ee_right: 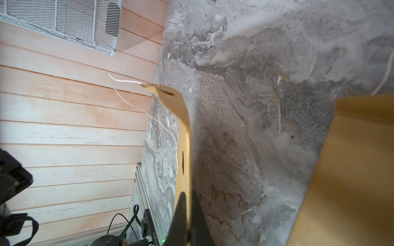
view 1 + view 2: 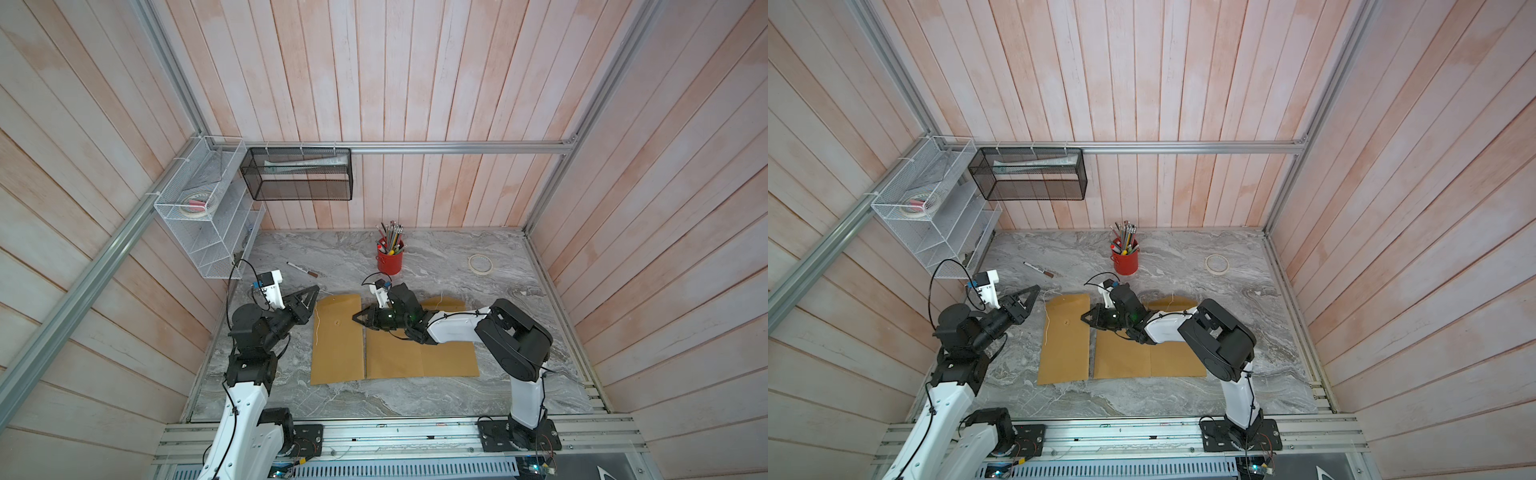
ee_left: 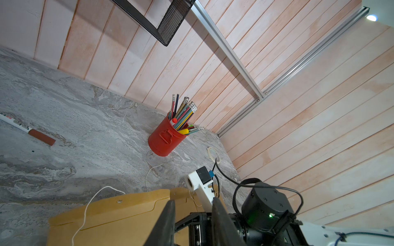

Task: Open the file bag
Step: Place the file bag at the center of the board.

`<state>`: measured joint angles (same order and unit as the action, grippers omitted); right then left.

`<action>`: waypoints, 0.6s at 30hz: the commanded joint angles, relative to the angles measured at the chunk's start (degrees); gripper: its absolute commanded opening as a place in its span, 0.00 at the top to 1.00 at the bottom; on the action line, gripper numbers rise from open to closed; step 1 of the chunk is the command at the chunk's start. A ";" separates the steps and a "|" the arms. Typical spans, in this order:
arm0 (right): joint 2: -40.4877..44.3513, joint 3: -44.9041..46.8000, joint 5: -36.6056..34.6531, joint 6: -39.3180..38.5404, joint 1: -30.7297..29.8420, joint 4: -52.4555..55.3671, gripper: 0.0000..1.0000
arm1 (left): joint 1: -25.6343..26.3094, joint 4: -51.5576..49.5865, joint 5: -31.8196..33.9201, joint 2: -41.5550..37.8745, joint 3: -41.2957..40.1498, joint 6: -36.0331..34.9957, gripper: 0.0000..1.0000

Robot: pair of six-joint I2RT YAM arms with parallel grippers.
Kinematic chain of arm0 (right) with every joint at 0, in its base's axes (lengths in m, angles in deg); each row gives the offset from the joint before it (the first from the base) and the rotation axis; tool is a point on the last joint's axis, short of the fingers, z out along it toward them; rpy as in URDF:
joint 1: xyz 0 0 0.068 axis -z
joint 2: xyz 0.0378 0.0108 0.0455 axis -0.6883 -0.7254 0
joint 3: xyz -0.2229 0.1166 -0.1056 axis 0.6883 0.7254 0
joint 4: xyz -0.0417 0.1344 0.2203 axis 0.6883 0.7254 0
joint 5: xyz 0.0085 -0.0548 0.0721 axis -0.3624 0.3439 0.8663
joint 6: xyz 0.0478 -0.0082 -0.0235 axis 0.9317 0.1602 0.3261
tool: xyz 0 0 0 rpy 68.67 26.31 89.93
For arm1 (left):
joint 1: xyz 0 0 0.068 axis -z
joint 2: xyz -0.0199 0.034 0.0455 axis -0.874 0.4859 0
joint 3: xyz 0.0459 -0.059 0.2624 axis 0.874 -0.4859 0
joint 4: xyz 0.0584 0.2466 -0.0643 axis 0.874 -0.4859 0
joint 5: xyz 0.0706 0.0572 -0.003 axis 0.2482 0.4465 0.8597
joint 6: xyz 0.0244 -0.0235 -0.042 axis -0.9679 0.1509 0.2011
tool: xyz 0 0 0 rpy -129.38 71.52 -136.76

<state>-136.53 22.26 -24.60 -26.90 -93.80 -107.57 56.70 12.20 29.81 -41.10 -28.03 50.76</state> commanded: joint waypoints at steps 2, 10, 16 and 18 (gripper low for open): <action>-1.10 -0.44 -3.34 1.77 -0.49 -0.88 1.00 | -0.43 -0.13 0.18 -0.79 0.15 -1.18 0.68; -2.10 0.59 -4.16 3.03 -0.58 -1.58 1.00 | -0.43 -0.41 0.19 -0.81 0.07 -1.27 0.68; -2.80 0.81 -3.79 3.57 -0.57 -1.81 0.94 | -0.41 -0.31 0.28 -0.70 -0.02 -1.27 0.68; -2.80 0.65 -3.81 3.49 -0.50 -1.59 0.92 | -0.48 -0.25 0.28 -0.66 -0.02 -1.27 0.68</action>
<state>-138.12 22.41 -27.57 -23.62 -94.09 -108.22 56.53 12.02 29.81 -41.38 -28.03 50.72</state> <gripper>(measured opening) 0.073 0.318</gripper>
